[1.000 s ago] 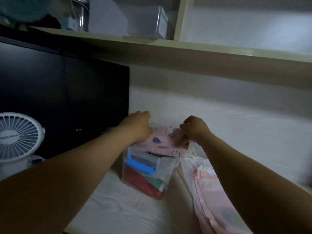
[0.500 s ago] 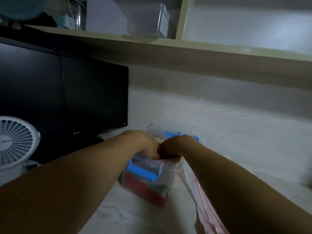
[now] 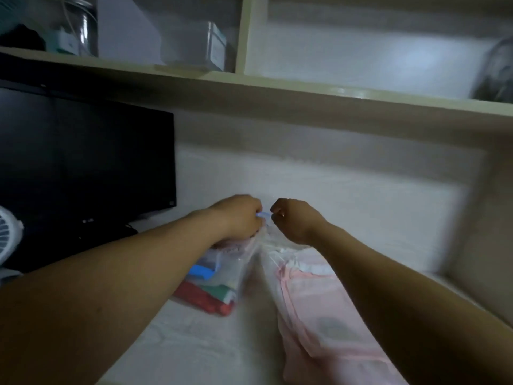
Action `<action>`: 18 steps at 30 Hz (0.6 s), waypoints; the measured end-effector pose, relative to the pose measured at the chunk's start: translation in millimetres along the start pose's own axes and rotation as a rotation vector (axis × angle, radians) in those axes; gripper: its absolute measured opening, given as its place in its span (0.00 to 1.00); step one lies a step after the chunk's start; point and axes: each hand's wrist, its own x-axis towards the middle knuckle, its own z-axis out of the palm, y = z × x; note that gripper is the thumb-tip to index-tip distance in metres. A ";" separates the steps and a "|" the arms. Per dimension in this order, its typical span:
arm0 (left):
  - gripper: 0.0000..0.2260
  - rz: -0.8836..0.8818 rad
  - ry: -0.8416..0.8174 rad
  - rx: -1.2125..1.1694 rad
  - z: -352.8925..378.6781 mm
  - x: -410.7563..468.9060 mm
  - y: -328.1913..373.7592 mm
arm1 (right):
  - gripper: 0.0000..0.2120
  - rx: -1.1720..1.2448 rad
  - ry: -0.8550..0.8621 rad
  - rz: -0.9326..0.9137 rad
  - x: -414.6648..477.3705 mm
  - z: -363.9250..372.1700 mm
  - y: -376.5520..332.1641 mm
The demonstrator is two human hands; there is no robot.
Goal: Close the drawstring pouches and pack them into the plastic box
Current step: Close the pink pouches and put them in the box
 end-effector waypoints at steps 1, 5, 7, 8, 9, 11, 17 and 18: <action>0.14 0.031 0.043 -0.017 7.0 -1.7 14.4 | 0.16 -0.014 -0.010 0.018 -12.6 -2.6 11.9; 0.06 0.153 0.174 -0.101 33.2 -3.5 58.2 | 0.13 -0.012 -0.023 0.081 -45.6 -4.8 54.2; 0.05 0.164 0.132 -0.153 54.4 -1.8 78.6 | 0.13 0.005 -0.033 0.124 -59.7 -1.8 77.0; 0.05 0.151 0.102 -0.174 66.4 -1.1 87.4 | 0.12 -0.001 -0.040 0.157 -65.0 2.3 90.1; 0.05 0.118 0.070 -0.186 79.6 -0.1 91.9 | 0.12 -0.004 -0.044 0.192 -69.7 6.8 101.5; 0.05 0.017 -0.002 -0.188 108.9 2.2 90.2 | 0.11 0.002 -0.050 0.265 -78.3 18.2 126.4; 0.21 -0.126 -0.186 -0.085 181.0 7.8 66.8 | 0.24 0.169 -0.147 0.443 -99.8 57.8 181.7; 0.22 -0.129 -0.176 -0.082 185.1 9.5 65.7 | 0.24 0.212 -0.130 0.452 -100.7 61.2 183.5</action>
